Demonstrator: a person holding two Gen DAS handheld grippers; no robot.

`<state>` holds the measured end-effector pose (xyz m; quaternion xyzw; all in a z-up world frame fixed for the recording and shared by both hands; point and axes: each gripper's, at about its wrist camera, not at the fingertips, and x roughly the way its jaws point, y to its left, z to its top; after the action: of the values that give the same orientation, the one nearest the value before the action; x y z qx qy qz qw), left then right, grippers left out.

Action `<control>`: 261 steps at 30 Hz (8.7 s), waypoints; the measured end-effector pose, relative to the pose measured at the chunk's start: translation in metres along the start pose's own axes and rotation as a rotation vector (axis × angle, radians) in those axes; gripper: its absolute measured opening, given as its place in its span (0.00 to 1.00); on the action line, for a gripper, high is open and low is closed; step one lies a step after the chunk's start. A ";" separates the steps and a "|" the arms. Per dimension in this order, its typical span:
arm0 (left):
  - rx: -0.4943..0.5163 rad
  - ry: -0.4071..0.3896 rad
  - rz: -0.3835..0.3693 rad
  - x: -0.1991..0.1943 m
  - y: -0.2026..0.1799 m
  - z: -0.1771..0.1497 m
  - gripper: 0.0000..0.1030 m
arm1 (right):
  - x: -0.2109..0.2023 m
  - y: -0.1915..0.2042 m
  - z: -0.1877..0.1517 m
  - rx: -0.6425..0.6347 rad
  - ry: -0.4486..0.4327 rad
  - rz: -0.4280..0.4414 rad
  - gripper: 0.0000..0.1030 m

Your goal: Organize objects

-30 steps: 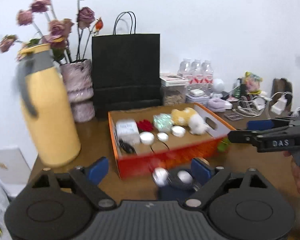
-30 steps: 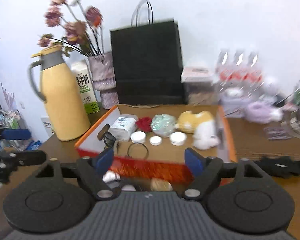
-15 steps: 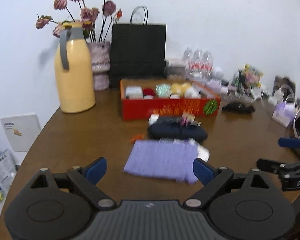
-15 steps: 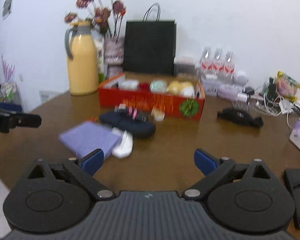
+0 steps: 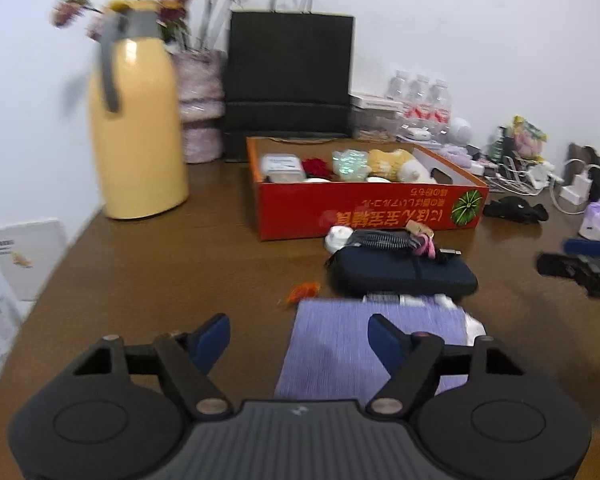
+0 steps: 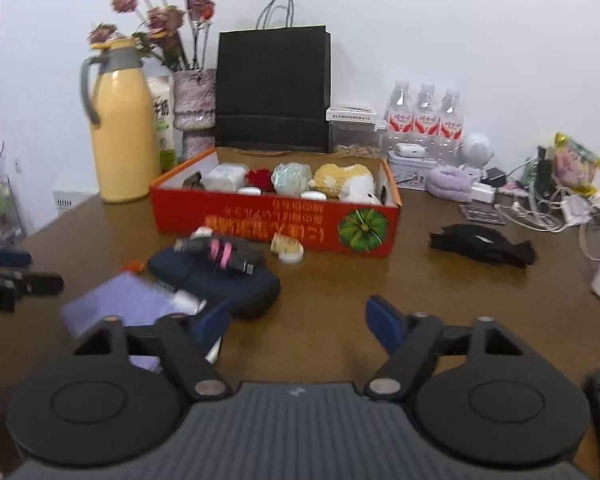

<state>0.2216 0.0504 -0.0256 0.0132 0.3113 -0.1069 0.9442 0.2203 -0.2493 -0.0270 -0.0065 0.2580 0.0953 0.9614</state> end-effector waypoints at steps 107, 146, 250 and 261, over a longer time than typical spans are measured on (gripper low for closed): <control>0.111 -0.040 -0.078 0.023 -0.038 0.138 0.61 | 0.053 -0.002 0.101 -0.071 0.045 0.126 0.86; -0.132 0.169 -0.128 0.124 -0.031 0.084 0.34 | 0.123 -0.005 0.035 0.266 0.195 0.234 0.52; -0.130 -0.067 0.021 -0.101 -0.029 -0.019 0.86 | -0.104 0.002 -0.049 0.087 -0.006 0.054 0.98; -0.070 -0.023 0.047 -0.076 -0.035 -0.028 0.85 | -0.094 0.039 -0.070 -0.042 0.021 0.018 0.91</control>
<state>0.1388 0.0336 -0.0020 -0.0135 0.3038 -0.0739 0.9498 0.0989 -0.2318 -0.0393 -0.0256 0.2660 0.1094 0.9574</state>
